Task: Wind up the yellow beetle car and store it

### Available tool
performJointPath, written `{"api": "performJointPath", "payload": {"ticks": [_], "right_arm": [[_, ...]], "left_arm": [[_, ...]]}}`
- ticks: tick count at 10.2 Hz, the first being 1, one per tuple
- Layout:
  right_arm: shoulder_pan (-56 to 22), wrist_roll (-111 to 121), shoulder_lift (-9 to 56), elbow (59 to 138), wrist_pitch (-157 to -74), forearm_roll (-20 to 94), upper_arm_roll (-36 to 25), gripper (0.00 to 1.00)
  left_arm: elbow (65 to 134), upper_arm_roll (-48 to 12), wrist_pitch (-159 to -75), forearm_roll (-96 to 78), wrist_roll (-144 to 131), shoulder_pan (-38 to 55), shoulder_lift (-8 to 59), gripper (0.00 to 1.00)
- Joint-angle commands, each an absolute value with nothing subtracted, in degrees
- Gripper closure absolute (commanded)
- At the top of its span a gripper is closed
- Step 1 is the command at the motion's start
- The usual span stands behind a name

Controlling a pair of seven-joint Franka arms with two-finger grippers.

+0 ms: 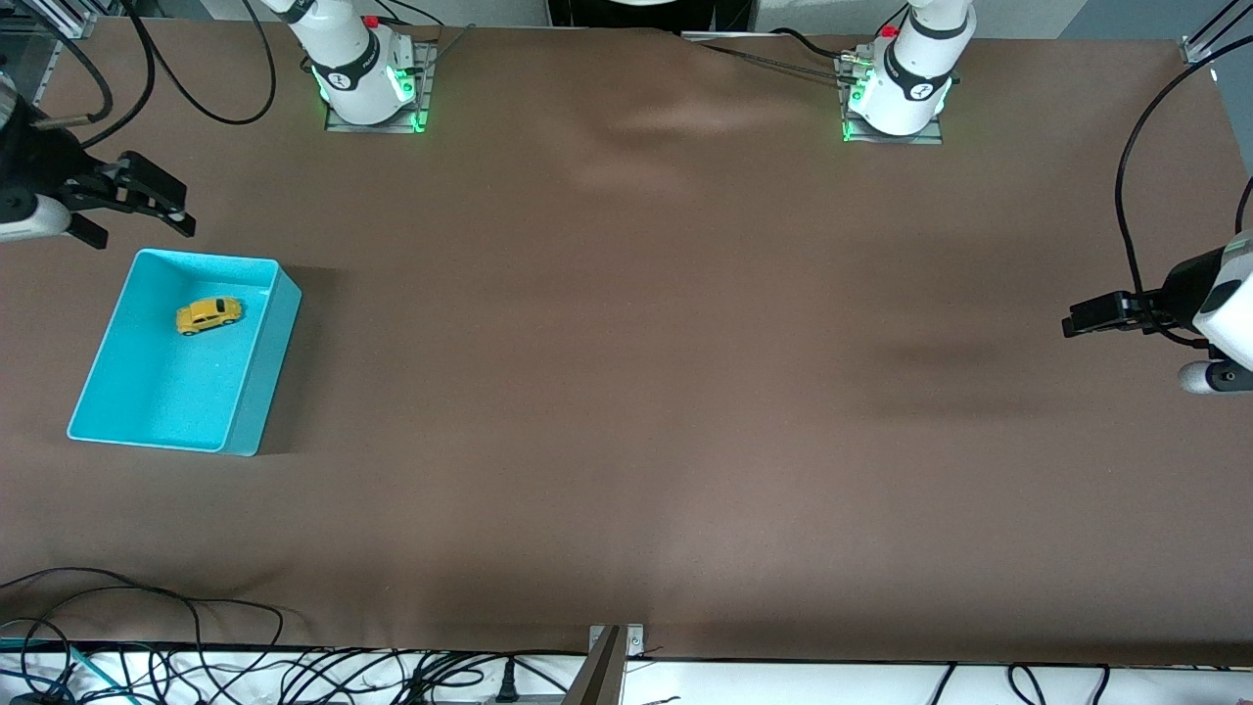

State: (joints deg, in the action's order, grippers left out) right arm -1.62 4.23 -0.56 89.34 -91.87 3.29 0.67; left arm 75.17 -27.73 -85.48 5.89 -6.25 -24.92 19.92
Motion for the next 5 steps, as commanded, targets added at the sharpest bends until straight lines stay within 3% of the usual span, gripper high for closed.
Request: {"api": "performJointPath", "payload": {"ticks": [1, 5], "right_arm": [[-2.11, 1.68, 1.05, 87.1, -89.91, 2.73, 0.18, 0.0], [-2.64, -1.32, 1.67, 87.01, -89.65, -1.75, 0.79, 0.0]], "left_arm": [[75.15, -27.86, -85.17, 5.01, -5.27, -25.22, 19.77, 0.0], [75.15, -27.86, -85.61, 4.31, -5.45, -25.31, 20.3, 0.0]]}}
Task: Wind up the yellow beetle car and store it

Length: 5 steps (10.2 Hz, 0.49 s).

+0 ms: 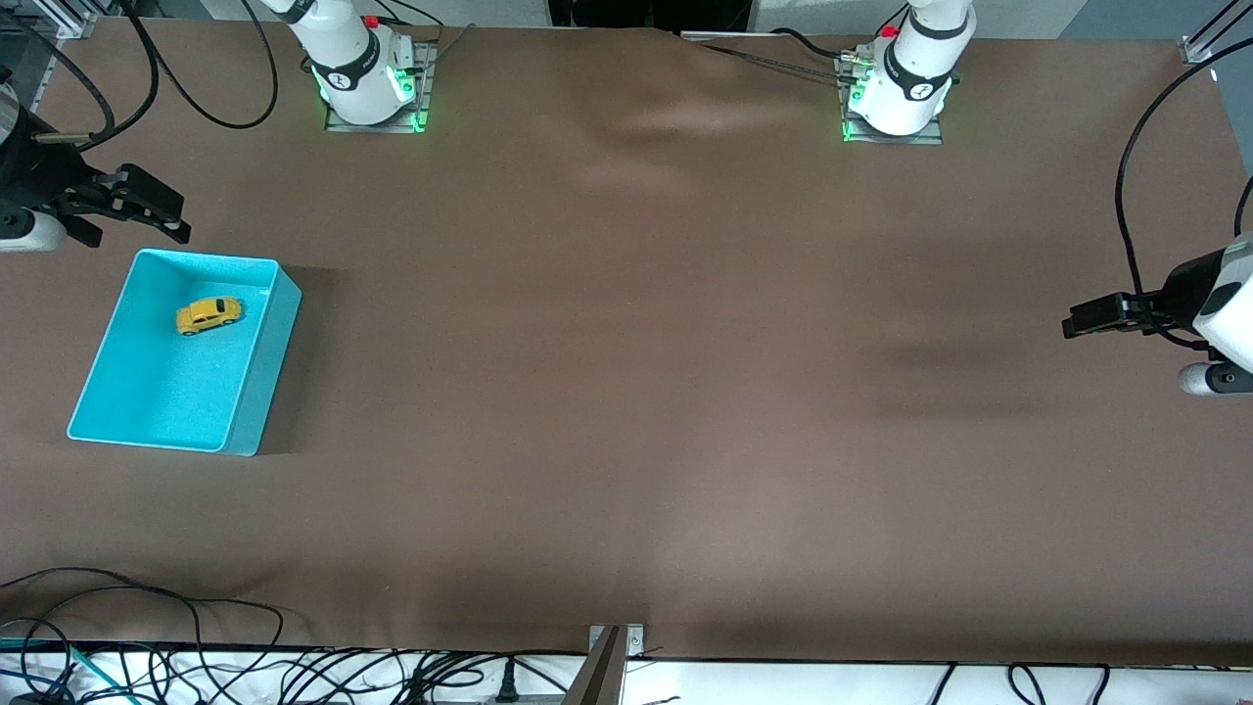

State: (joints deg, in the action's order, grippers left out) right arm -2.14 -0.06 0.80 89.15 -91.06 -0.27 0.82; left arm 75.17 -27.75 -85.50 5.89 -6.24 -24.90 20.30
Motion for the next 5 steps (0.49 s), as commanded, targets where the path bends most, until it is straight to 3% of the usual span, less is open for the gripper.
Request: {"api": "performJointPath", "payload": {"ticks": [1, 5], "right_arm": [[-2.55, -1.32, 2.02, 87.01, -89.74, -2.19, 0.7, 0.0], [-2.55, -1.58, 2.11, 86.92, -89.12, -3.51, 0.79, 0.0]], "left_arm": [[75.15, -27.86, -85.61, 4.22, -5.54, -25.49, 20.3, 0.0], [75.41, -27.86, -85.61, 4.39, -5.54, -26.1, 20.3, 0.0]]}}
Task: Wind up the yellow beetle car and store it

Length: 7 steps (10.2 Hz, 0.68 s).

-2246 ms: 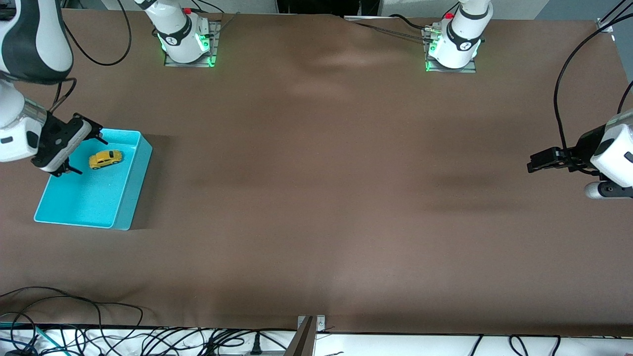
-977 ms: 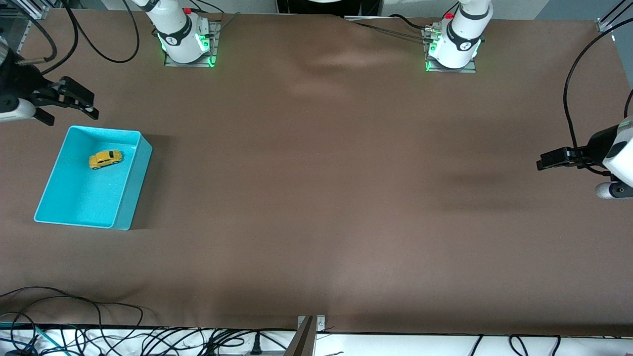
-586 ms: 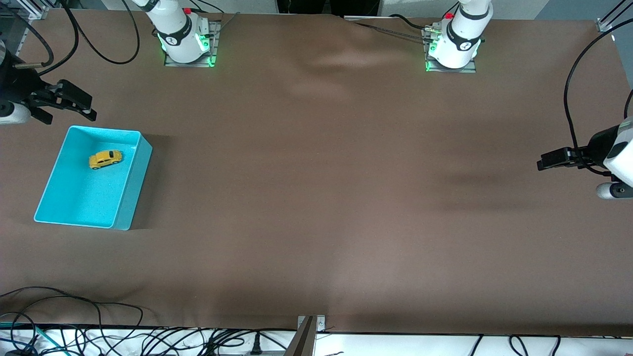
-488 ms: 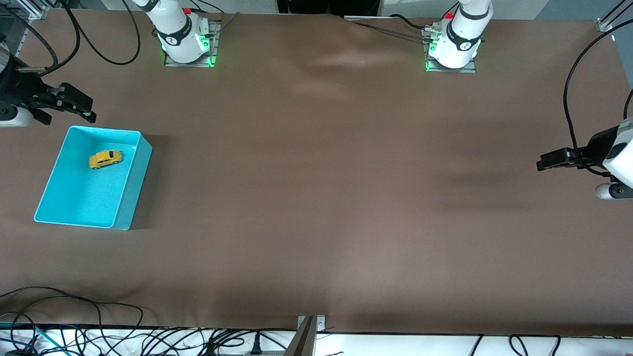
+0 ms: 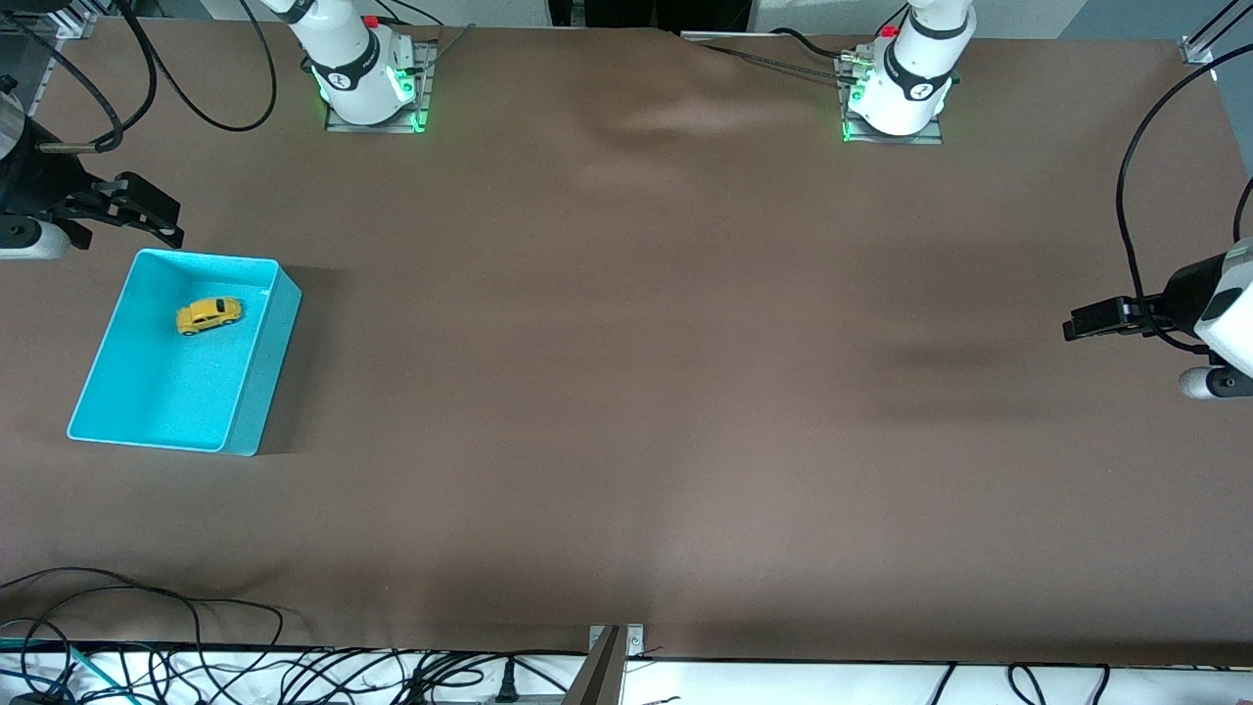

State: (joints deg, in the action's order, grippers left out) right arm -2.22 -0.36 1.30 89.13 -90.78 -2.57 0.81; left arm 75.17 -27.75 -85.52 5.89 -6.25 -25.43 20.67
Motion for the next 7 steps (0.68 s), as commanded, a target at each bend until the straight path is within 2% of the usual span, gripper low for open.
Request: {"api": "performJointPath", "payload": {"ticks": [1, 7], "right_arm": [[-2.64, -1.67, 2.11, 86.92, -89.12, -3.69, 0.88, 0.0], [-2.55, -1.58, 2.11, 86.92, -89.12, -3.69, 0.79, 0.0]], "left_arm": [[75.41, -27.86, -85.69, 4.57, -5.54, -26.19, 20.22, 0.0], [77.52, -28.04, -86.22, 4.39, -4.66, -27.95, 18.28, 0.0]]}}
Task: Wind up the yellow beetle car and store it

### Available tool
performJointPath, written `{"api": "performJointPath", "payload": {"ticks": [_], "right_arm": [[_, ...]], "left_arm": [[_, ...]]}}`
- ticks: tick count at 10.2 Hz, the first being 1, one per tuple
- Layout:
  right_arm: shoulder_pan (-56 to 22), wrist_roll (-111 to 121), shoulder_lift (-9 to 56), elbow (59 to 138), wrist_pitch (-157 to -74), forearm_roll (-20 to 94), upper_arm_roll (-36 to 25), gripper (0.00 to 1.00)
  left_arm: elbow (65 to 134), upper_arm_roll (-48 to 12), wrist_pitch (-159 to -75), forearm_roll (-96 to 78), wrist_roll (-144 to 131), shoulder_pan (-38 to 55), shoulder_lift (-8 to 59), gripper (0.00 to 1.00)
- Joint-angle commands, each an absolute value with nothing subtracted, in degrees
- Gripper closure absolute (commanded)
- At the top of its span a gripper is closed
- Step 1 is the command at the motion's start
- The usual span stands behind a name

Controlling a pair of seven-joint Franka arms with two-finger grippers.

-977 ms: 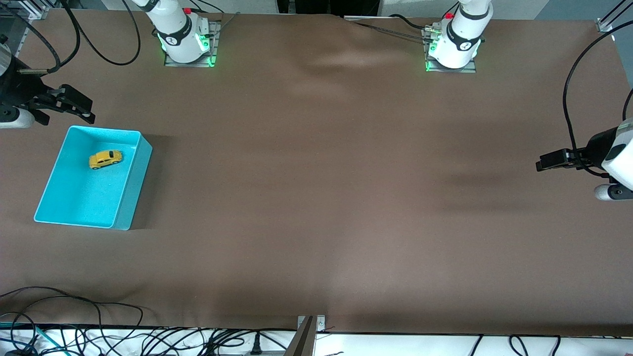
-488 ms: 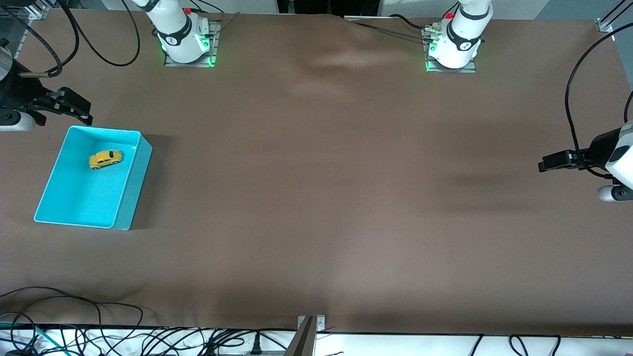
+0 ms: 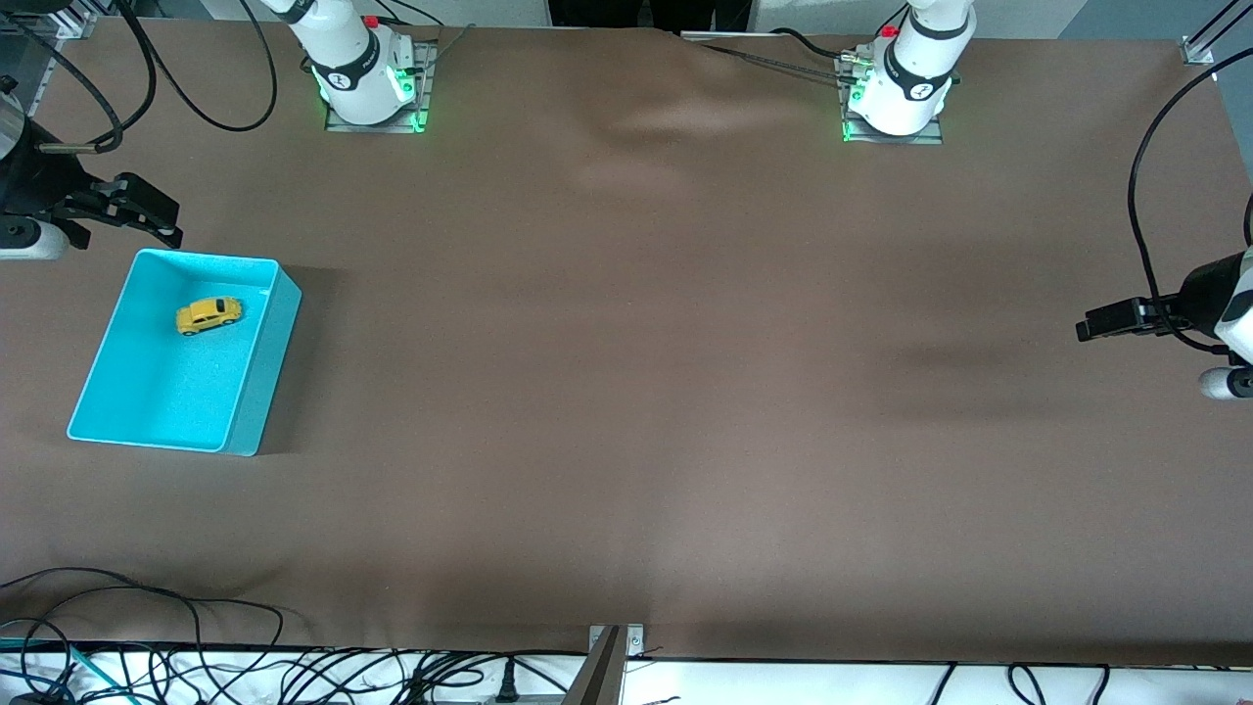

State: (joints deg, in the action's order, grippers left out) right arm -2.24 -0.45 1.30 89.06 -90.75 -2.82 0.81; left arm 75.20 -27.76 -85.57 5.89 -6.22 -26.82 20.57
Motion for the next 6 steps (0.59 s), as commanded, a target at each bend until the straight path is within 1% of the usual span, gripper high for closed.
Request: {"api": "performJointPath", "payload": {"ticks": [1, 6], "right_arm": [[-2.55, -1.58, 2.11, 86.92, -89.12, -3.69, 0.79, 0.0], [-2.55, -1.58, 2.11, 86.92, -89.12, -3.69, 0.79, 0.0]], "left_arm": [[77.69, -28.04, -86.22, 4.39, -4.57, -28.12, 18.28, 0.0], [77.61, -28.39, -86.22, 4.39, -4.48, -28.65, 18.11, 0.0]]}}
